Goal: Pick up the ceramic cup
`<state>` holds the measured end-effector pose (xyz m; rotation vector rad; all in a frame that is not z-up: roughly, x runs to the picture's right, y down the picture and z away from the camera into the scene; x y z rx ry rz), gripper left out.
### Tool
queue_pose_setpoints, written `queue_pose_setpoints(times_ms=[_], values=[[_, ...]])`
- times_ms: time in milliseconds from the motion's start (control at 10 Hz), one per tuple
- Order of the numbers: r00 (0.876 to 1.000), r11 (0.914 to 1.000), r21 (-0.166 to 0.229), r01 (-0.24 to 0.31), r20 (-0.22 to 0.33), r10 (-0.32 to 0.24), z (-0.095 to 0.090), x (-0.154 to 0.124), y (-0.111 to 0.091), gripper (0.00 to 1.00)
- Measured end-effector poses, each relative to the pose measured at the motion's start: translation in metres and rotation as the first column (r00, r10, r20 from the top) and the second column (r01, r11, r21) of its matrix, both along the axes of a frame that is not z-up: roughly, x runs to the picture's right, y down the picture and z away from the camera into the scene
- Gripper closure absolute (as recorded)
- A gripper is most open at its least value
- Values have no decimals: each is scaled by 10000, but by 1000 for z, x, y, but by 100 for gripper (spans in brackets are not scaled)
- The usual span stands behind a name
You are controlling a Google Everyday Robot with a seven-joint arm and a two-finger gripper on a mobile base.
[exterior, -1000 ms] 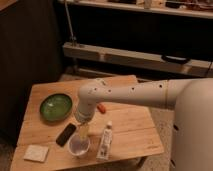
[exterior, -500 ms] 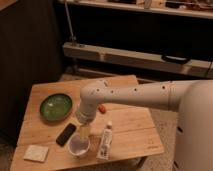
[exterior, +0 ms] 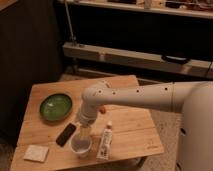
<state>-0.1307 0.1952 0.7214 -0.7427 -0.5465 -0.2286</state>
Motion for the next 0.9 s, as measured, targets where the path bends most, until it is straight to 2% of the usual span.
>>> queue_pose_setpoints(times_ms=[200, 400, 600, 900], values=[[10000, 10000, 6, -33, 4, 33, 1, 3, 3, 69], [10000, 10000, 7, -11, -31, 11, 4, 2, 7, 87], [10000, 10000, -14, -3, -20, 3, 1, 6, 4, 91], [10000, 10000, -49, -5, 41, 6, -22, 8, -16, 91]])
